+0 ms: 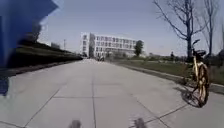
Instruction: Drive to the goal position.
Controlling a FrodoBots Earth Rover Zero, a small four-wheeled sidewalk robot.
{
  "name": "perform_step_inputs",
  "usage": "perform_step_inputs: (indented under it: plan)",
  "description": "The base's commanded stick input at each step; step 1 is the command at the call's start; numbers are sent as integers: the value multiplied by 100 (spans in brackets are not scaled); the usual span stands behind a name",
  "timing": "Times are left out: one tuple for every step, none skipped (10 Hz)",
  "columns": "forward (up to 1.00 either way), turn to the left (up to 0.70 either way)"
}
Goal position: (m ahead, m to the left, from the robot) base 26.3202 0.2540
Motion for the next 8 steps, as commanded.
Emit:
perform_step_inputs:
  plan:
    - [70, 27]
    - [70, 12]
    - [70, 0]
    - [70, 0]
    - [70, 0]
    - [70, 0]
    - [70, 0]
    - [70, 0]
